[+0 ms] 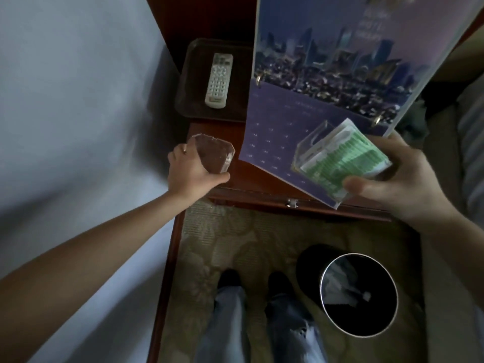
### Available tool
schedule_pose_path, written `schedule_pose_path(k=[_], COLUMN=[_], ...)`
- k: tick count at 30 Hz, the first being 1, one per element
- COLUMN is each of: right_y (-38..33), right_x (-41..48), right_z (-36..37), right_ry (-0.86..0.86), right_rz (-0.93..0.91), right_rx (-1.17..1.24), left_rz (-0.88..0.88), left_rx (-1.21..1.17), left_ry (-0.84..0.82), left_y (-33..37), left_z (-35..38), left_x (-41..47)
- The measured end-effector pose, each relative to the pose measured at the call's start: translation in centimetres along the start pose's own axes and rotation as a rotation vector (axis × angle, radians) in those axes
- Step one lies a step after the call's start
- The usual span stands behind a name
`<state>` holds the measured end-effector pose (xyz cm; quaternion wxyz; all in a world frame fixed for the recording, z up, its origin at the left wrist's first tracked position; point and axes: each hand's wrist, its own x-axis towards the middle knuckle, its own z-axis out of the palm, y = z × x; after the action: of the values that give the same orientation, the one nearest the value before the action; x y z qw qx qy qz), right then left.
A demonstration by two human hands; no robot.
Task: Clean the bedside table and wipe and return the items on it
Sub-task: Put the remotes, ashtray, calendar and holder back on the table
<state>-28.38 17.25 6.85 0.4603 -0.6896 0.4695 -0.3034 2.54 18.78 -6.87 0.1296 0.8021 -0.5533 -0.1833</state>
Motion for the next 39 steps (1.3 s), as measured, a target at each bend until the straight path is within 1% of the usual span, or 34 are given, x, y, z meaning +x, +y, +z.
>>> schedule_pose_path(k=[4, 7, 9, 10, 11, 14, 15, 17, 20, 22, 27, 30, 31, 33, 35, 37, 39], right_y=[0.1, -0.1, 0.0, 0.1, 0.3, 1.8, 2.4, 3.6, 5.0, 5.6, 6.6, 8.3, 8.8, 9.7, 10.4, 10.9, 11.4], right_x=[0.6, 0.9, 1.0, 1.0, 1.1, 1.3, 1.3, 1.2, 1.0, 1.0, 1.2, 1.5, 1.9, 2.7, 3.9, 5.1, 6.4], right_z=[1.0, 0.8, 0.6, 0.5, 0.4, 0.3, 0.2, 0.0, -0.1, -0.1, -0.1, 0.4, 0.9, 2.6, 4.8, 7.2, 9.1], right_ry=[0.022, 0.002, -0.021, -0.031, -0.037, -0.033, -0.035, -0.024, -0.016, -0.008, -0.03, 0.006, 0.005, -0.021, -0.091, -0.111, -0.114], right_rz=[0.009, 0.017, -0.006, -0.011, -0.014, -0.032, -0.044, -0.084, -0.154, -0.217, -0.331, -0.306, -0.271, -0.189, -0.15, -0.16, -0.197], right_rx=[0.014, 0.026, 0.025, 0.024, 0.019, 0.028, 0.036, 0.026, 0.089, 0.115, 0.209, 0.236, 0.199, 0.002, -0.194, -0.384, -0.471], left_rz=[-0.021, -0.001, 0.049, 0.095, 0.143, 0.236, 0.249, 0.268, 0.321, 0.347, 0.437, 0.455, 0.448, 0.412, 0.362, 0.324, 0.318], left_rx=[-0.047, 0.043, 0.03, -0.053, -0.187, -0.668, -0.769, -0.881, -1.062, -1.145, -1.131, -1.136, -1.142, -1.145, -1.133, -1.104, -1.086], left_ry=[-0.016, -0.048, -0.084, -0.106, -0.14, -0.285, -0.308, -0.305, -0.255, -0.166, 0.139, 0.307, 0.348, 0.386, 0.404, 0.426, 0.447], left_y=[-0.2, 0.2, 0.9, 1.4, 2.1, 5.0, 5.9, 7.2, 8.3, 9.0, 8.7, 6.0, 4.8, 2.4, 0.2, -1.5, -2.2], left_z=[1.5, 1.2, 0.0, -0.8, -1.6, -4.1, -4.5, -4.4, -3.7, -4.0, -6.3, -8.4, -8.9, -9.8, -10.4, -11.3, -12.1], left_x=[-0.1, -0.5, -0.2, 0.1, 0.6, 1.8, 2.0, 2.2, 2.0, 1.6, 1.1, 1.3, 1.3, 1.3, 1.1, 1.0, 1.0])
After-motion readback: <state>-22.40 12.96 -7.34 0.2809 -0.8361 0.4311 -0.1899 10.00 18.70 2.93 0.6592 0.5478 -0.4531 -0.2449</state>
